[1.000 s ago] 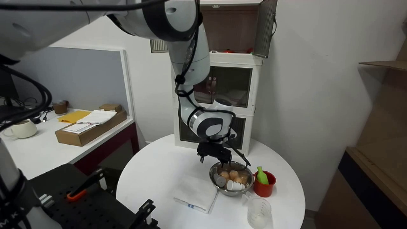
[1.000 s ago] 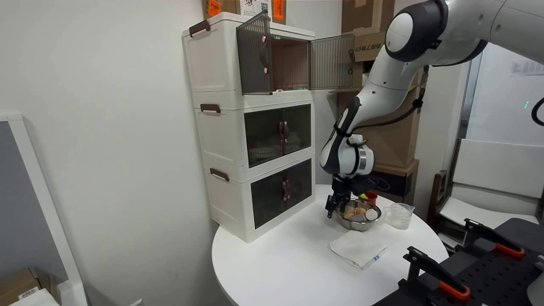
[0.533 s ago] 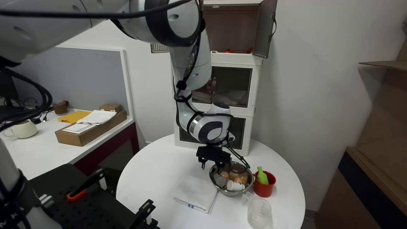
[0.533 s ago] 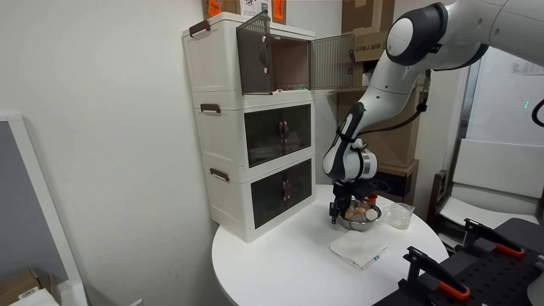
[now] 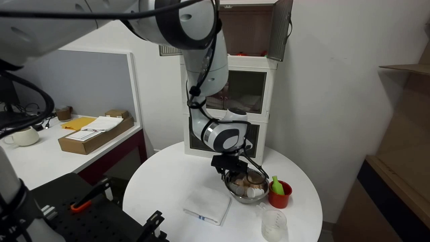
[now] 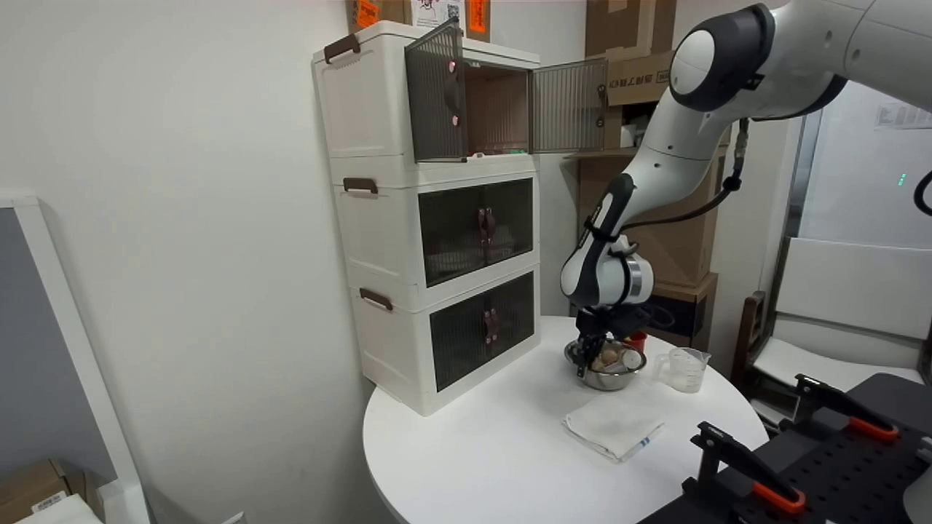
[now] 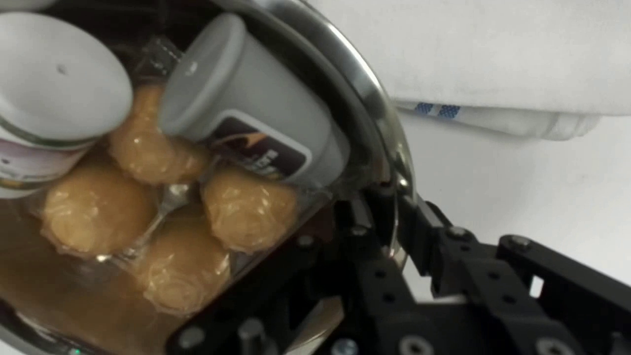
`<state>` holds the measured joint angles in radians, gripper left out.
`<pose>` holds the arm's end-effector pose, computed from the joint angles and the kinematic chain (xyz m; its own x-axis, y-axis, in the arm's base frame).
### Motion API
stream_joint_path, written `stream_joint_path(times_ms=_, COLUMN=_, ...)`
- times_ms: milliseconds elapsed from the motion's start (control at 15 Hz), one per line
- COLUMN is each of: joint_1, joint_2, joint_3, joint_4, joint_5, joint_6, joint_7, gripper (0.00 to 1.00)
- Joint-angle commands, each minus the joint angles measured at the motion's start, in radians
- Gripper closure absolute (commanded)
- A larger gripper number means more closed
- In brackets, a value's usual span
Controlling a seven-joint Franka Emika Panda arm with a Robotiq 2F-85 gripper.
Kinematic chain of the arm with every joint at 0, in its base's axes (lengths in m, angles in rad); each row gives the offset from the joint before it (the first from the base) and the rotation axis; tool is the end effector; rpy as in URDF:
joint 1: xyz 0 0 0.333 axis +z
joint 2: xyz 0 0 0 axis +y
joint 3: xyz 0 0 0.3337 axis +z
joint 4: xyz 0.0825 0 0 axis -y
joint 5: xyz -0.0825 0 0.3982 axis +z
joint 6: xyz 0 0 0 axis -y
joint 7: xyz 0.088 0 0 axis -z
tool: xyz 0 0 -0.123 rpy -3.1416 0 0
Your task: Put the silver bowl inside the top cabinet
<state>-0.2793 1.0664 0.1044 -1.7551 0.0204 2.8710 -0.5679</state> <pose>0.6217 -0.1102 -0.0455 0.9467 0.3081 0.0944 0.3140 -0.9478 -0.0556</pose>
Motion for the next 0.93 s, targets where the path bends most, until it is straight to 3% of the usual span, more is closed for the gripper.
stream_joint_path(times_ms=0, joint_1=-0.058, joint_2=-0.040, joint_3=0.056, joint_4=-0.030, joint_5=-0.039, joint_6=-0.013, joint_7=0.009, gripper=0.96)
stream_joint_path(times_ms=200, joint_1=-0.086, joint_2=-0.101, joint_3=0.084, joint_4=-0.052, joint_5=-0.065, joint_6=-0.038, joint_7=-0.019, gripper=1.00)
stream_joint_path(times_ms=667, joint_1=-0.099, joint_2=-0.250, joint_3=0.108, joint_4=-0.151, joint_5=-0.092, joint_6=-0.006, joint_7=-0.049, gripper=0.99)
stream_joint_path(times_ms=867, joint_1=-0.179, joint_2=-0.328, joint_3=0.209, joint_4=-0.206, joint_5=-0.035, joint_6=-0.034, joint_7=-0.084, gripper=0.99)
